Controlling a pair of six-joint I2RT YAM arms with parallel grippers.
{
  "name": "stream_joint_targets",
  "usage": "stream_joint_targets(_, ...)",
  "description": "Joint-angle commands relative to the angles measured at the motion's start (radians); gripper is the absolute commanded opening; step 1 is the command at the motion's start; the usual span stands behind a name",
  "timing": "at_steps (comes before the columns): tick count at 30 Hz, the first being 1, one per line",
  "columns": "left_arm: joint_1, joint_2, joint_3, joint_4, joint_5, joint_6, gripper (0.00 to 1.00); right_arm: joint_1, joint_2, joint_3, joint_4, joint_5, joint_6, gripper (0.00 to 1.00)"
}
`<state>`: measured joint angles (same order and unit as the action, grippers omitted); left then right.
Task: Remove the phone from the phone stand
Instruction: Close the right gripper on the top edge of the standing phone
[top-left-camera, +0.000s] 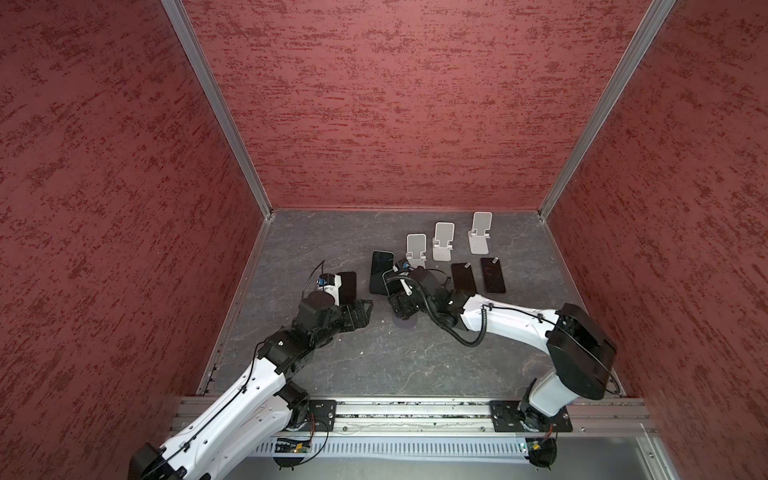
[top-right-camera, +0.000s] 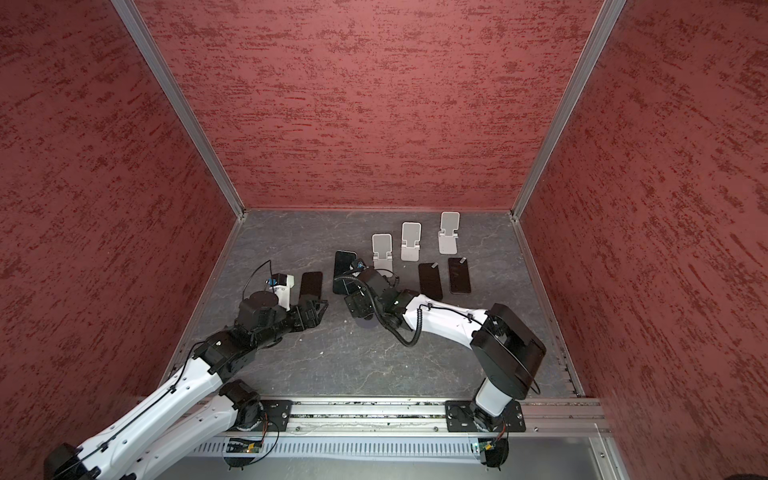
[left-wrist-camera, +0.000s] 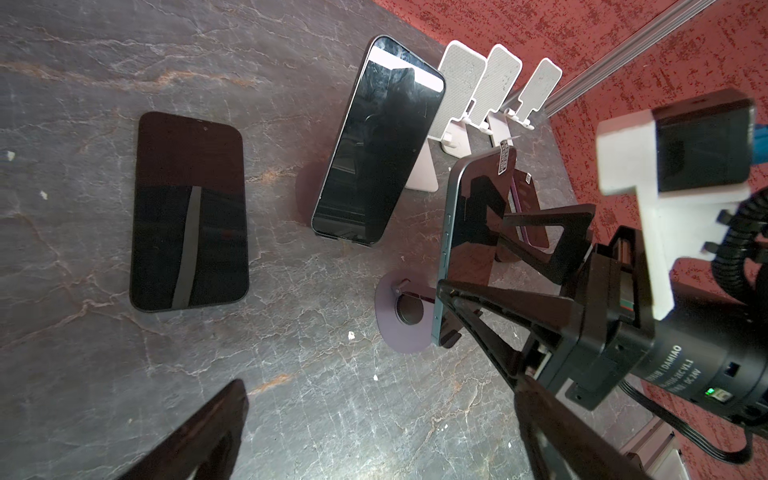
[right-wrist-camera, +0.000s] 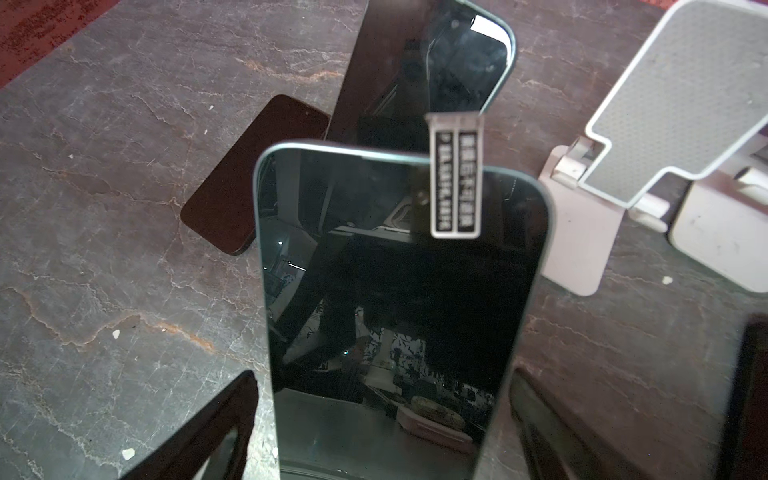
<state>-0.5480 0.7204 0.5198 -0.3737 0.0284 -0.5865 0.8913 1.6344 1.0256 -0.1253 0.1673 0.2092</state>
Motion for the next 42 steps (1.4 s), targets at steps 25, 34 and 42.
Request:
stream_joint_targets(25, 0.042, 0.024, -0.027, 0.053, 0.059, 0.025, 1.0, 0.037, 0.054, 0.07, -0.045, 0.131, 0.085, 0.73)
stream_joint_targets(34, 0.043, 0.027, -0.024, 0.052, 0.063, 0.024, 1.0, 0.037, 0.022, 0.063, -0.02, 0.125, 0.076, 0.67)
stream_joint_targets(42, 0.044, 0.027, -0.02, 0.05, 0.063, 0.025, 1.0, 0.037, -0.019, 0.068, -0.004, 0.117, 0.067, 0.66)
